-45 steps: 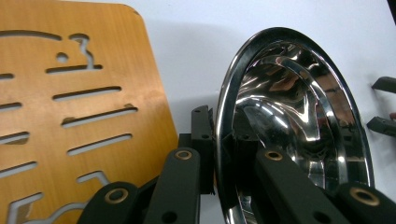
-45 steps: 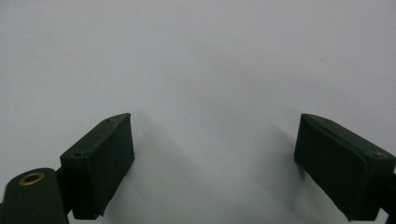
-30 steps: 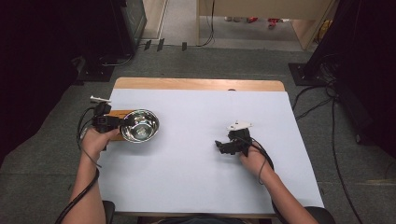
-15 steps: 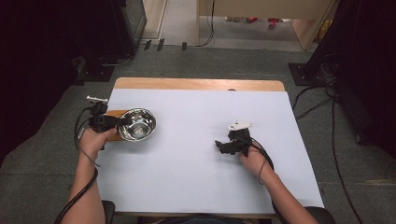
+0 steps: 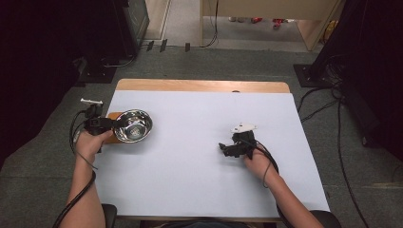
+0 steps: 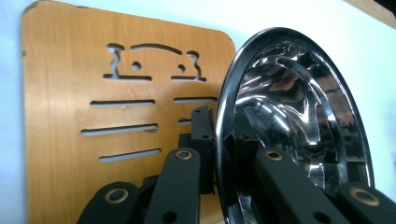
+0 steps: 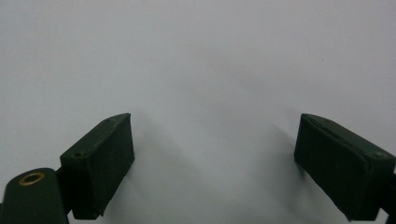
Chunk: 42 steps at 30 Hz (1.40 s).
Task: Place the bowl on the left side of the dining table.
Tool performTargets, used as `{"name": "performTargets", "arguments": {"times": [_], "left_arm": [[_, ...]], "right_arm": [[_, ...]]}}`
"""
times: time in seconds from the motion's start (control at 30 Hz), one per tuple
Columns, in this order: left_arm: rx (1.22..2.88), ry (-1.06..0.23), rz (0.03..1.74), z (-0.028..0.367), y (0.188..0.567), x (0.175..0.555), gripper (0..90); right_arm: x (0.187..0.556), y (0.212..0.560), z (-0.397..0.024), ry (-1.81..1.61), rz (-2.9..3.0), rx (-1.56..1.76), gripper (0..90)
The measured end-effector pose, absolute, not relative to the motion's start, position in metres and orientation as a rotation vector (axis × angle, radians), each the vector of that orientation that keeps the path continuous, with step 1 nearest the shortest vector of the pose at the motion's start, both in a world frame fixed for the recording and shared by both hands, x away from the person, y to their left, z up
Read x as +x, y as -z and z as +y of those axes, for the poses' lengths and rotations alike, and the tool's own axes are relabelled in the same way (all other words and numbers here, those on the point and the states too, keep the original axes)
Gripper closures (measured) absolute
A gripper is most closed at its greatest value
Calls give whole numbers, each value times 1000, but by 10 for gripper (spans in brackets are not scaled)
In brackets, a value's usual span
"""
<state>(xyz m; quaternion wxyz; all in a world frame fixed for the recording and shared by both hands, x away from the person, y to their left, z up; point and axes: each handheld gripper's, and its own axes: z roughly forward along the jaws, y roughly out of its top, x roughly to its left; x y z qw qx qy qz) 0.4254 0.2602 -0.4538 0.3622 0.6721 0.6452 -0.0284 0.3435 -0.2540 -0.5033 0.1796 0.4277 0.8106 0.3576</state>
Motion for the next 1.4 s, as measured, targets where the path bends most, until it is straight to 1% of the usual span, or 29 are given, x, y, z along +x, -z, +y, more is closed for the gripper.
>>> {"name": "performTargets", "arguments": {"times": [0.2, 0.6, 0.83, 1.0, 1.23, 1.4], "left_arm": [[1726, 36, 1680, 266, 453, 426, 851], [1662, 24, 1721, 281, 457, 425, 851], [1651, 9, 1739, 288, 458, 426, 850], [1655, -12, 1757, 289, 460, 427, 850], [1618, -25, 1769, 292, 462, 428, 850], [1612, -13, 1771, 294, 464, 428, 848]], "right_arm": [[343, 503, -254, -1010, 2291, 1208, 116], [343, 503, -254, -1011, 2291, 1207, 116], [344, 503, -254, -1011, 2291, 1207, 116], [343, 503, -254, -1011, 2291, 1207, 116], [344, 503, -254, -1011, 2291, 1206, 116], [343, 503, -254, -1011, 2291, 1208, 116]]}}
